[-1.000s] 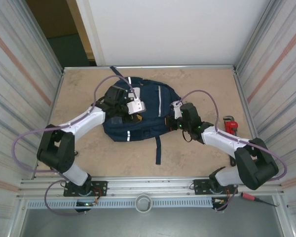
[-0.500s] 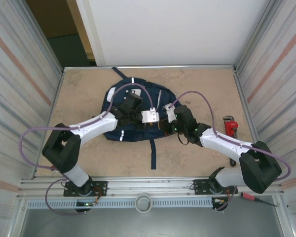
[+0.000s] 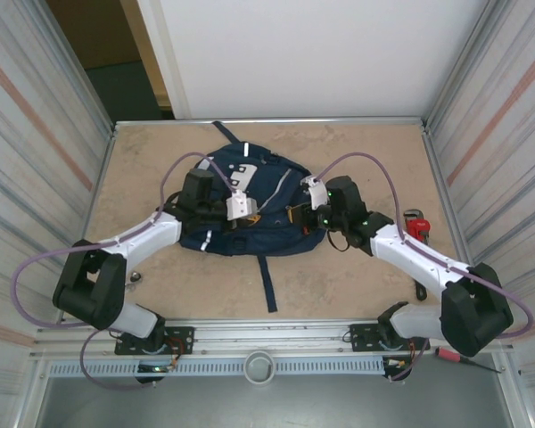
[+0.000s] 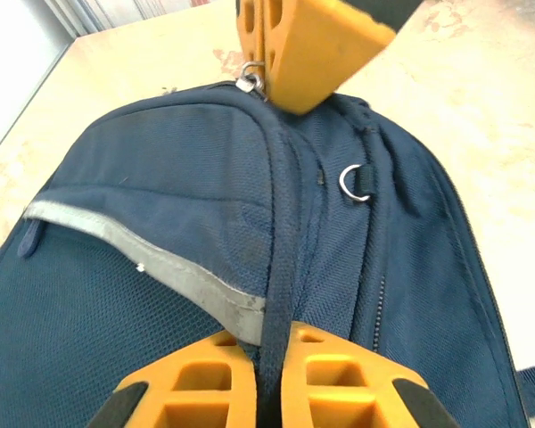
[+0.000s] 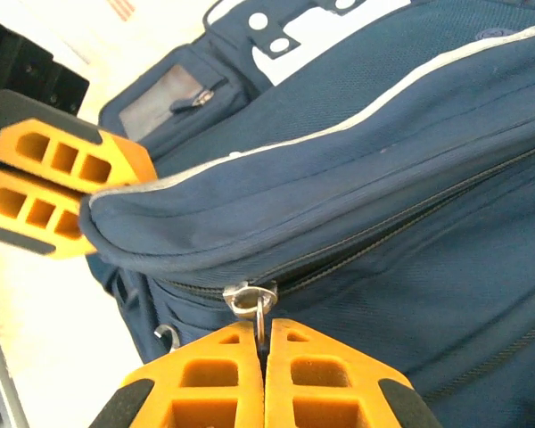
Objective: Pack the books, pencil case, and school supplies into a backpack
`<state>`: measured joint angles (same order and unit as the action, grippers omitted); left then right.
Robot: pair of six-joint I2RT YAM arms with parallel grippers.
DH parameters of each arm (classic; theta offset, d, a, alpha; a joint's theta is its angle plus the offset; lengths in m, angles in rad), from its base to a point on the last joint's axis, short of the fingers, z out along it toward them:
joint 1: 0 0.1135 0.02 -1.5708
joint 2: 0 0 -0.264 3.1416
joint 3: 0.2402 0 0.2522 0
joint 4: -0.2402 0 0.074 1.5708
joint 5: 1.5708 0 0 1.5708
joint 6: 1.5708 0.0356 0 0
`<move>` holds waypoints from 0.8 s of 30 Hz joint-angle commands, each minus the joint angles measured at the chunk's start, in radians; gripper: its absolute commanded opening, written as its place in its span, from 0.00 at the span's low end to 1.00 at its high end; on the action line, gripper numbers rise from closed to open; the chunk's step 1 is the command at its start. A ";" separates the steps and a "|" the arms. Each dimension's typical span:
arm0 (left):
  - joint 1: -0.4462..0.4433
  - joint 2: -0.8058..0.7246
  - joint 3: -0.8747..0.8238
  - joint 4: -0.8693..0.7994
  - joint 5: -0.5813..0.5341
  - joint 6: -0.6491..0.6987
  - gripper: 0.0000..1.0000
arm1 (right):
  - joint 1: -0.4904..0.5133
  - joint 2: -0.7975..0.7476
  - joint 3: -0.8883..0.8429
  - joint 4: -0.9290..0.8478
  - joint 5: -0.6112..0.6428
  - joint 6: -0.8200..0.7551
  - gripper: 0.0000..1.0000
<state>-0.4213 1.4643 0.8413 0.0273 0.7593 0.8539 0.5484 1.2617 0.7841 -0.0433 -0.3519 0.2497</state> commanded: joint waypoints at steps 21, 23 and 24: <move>0.005 -0.094 0.015 -0.111 -0.108 -0.114 0.60 | 0.039 0.089 0.057 -0.057 0.143 0.036 0.00; -0.048 -0.110 0.031 -0.128 -0.160 -0.142 0.67 | 0.065 0.085 0.058 -0.041 0.146 0.056 0.00; -0.080 -0.111 0.046 -0.137 -0.193 -0.158 0.68 | 0.079 0.082 0.061 -0.037 0.151 0.063 0.00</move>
<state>-0.4404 1.3952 0.8406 -0.0643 0.6537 0.7597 0.5980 1.3537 0.8398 -0.1112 -0.2371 0.2672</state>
